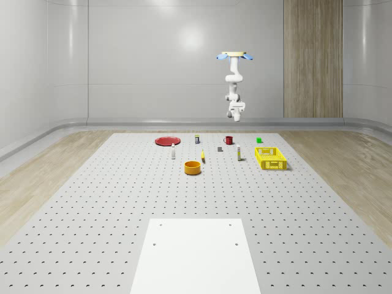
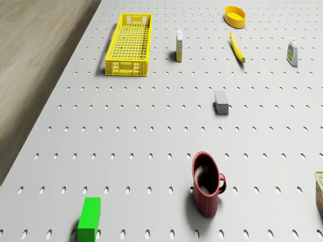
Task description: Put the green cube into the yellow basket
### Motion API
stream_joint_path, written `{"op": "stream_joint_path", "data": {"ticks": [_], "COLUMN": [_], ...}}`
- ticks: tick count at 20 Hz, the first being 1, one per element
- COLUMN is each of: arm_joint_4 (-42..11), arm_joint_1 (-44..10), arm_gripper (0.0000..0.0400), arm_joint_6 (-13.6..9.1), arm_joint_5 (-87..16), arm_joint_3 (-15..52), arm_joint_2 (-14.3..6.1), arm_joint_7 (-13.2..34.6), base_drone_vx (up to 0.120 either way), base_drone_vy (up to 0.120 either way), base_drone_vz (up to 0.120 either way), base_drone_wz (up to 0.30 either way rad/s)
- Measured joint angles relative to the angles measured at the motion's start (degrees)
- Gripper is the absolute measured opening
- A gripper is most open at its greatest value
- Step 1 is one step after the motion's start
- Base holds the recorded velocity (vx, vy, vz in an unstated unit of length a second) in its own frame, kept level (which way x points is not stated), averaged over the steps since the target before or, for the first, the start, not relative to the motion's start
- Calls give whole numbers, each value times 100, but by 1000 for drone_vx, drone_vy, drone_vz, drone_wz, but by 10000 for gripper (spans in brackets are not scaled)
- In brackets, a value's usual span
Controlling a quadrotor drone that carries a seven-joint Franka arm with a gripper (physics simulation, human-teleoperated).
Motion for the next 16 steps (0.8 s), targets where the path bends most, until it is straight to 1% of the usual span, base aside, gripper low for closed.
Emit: {"op": "stream_joint_path", "data": {"ticks": [16], "arm_joint_4": [-20], "arm_joint_1": [-11], "arm_gripper": [400], "arm_joint_6": [54], "arm_joint_5": [-8], "arm_joint_3": [13], "arm_joint_2": [-36], "arm_joint_7": [-3], "base_drone_vx": [0], "base_drone_vy": [120], "base_drone_vz": [0], "base_drone_wz": [0]}}
